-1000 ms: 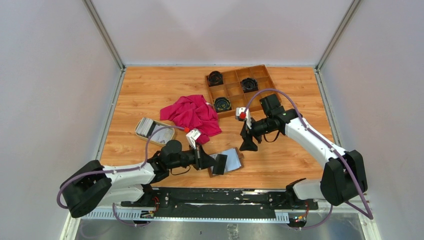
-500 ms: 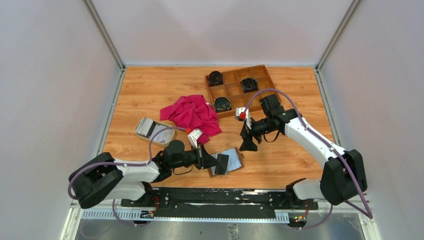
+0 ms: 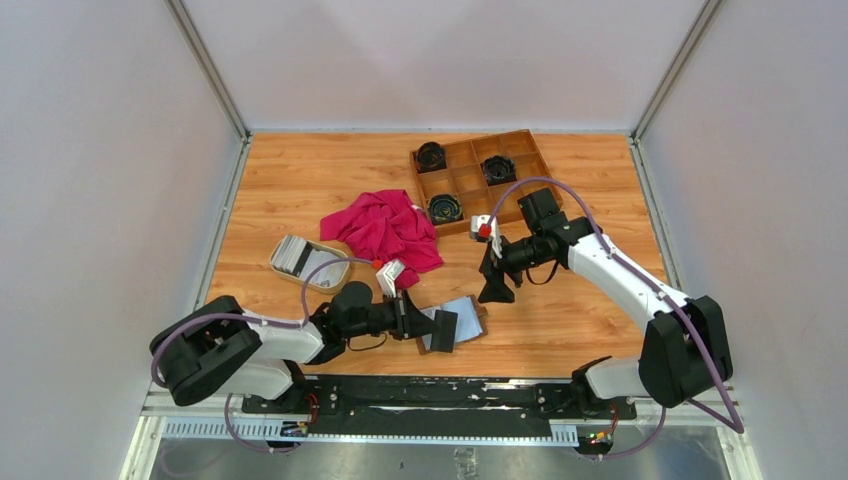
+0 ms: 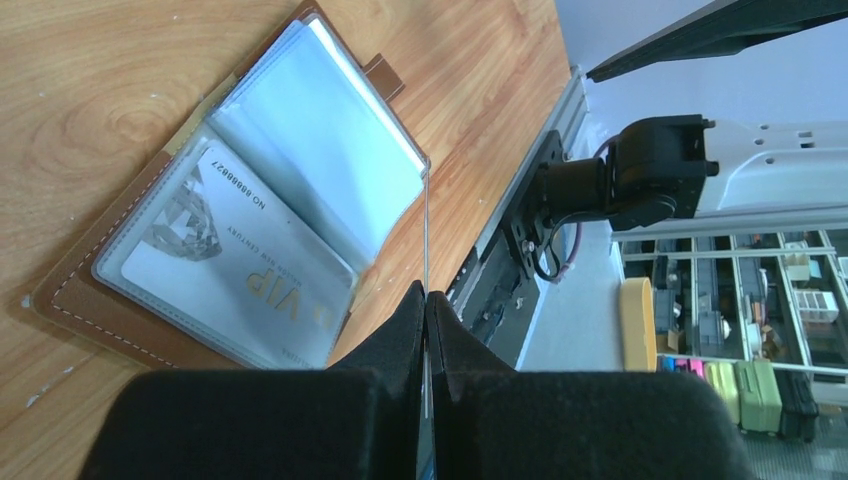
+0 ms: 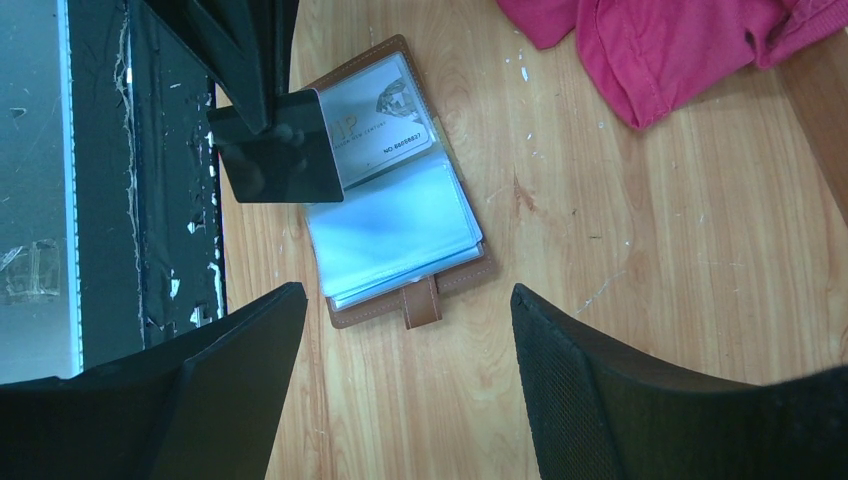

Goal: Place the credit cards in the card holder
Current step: Insert the credit card into the card holder.

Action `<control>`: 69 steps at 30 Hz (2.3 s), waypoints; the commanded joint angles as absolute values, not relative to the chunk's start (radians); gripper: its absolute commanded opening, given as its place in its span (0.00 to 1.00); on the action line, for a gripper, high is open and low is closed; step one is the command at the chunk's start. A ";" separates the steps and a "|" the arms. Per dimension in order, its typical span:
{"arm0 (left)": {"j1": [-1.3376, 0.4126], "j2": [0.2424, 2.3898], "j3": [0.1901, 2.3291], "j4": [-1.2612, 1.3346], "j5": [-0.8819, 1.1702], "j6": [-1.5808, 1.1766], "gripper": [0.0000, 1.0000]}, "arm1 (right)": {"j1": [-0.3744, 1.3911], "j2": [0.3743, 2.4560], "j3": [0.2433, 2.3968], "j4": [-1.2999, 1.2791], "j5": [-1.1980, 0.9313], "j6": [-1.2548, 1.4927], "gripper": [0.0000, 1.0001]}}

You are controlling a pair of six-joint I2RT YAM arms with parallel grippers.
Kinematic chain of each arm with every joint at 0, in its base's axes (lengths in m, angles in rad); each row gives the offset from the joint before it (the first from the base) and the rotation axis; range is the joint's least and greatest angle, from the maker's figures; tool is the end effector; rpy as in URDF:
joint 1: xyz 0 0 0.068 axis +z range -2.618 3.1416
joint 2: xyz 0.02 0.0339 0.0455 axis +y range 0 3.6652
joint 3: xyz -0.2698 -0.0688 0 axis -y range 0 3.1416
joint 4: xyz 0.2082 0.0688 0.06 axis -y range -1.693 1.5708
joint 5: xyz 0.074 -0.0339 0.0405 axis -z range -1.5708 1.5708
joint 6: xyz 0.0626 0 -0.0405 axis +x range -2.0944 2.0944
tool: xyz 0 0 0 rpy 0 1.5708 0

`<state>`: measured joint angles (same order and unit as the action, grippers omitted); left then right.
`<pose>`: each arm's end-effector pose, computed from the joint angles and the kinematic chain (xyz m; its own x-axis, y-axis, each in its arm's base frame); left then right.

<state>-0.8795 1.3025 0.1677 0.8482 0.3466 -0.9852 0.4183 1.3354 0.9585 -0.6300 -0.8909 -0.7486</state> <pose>0.1228 -0.1817 0.1727 -0.8766 -0.1701 -0.4501 0.3651 0.3742 -0.8525 0.1934 0.1393 0.2592 -0.1335 -0.5276 -0.8389 -0.9910 0.0635 0.1177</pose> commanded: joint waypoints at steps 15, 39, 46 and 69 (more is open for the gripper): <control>-0.888 1.459 0.196 1.046 0.332 -1.064 0.00 | 0.411 1.365 0.984 -0.660 -0.917 -0.752 0.79; -0.833 1.333 0.180 0.720 0.219 -1.131 0.00 | 0.470 1.572 1.010 -0.599 -0.802 -0.567 0.62; -0.824 1.352 0.182 0.721 0.238 -1.129 0.00 | 0.488 1.625 1.020 -0.600 -0.779 -0.541 0.50; -0.824 1.346 0.174 0.721 0.265 -1.139 0.00 | 0.509 1.685 1.067 -0.684 -0.748 -0.602 0.47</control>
<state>-0.8276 1.3624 0.1738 0.7227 0.2588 -1.1374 0.4950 1.6653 1.0412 -0.6350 -0.7467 -0.5739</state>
